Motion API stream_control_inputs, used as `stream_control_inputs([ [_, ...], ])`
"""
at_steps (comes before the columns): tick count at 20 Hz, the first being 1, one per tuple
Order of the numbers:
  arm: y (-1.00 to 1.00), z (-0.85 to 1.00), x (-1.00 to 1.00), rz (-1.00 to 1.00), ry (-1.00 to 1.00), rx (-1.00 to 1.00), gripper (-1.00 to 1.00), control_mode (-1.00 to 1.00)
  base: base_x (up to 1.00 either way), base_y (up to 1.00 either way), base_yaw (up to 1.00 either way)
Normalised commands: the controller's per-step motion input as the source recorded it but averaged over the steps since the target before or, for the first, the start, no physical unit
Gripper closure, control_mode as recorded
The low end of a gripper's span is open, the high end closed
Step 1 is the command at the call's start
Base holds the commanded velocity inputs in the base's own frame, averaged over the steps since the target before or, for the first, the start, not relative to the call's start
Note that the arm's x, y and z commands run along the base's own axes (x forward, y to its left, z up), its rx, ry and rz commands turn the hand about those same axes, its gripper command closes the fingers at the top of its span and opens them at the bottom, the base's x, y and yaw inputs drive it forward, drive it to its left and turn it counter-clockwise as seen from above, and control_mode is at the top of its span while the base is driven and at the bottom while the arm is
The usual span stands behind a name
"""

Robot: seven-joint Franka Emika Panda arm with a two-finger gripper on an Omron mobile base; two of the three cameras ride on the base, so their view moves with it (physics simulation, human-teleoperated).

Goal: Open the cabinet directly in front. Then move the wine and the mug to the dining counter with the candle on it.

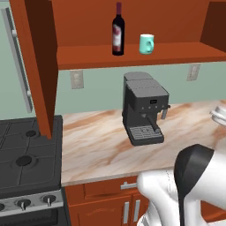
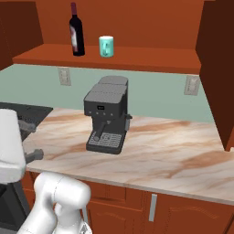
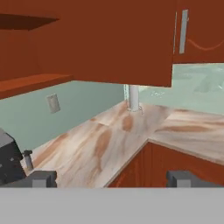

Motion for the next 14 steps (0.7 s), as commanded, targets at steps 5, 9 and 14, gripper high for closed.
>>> stream_control_inputs([
  [5, 0.0, 0.39, 0.0, 0.16, 0.0, -0.05, -1.0, -1.0, 0.0, 0.0, 0.0],
  [9, 0.04, 0.2, 0.01, 0.2, 0.0, -0.09, -1.0, -1.0, 0.0, 0.0, 0.0],
  [14, 0.22, 0.0, 0.15, 0.24, 0.0, -0.06, -1.0, -1.0, 0.0, 0.0, 0.0],
])
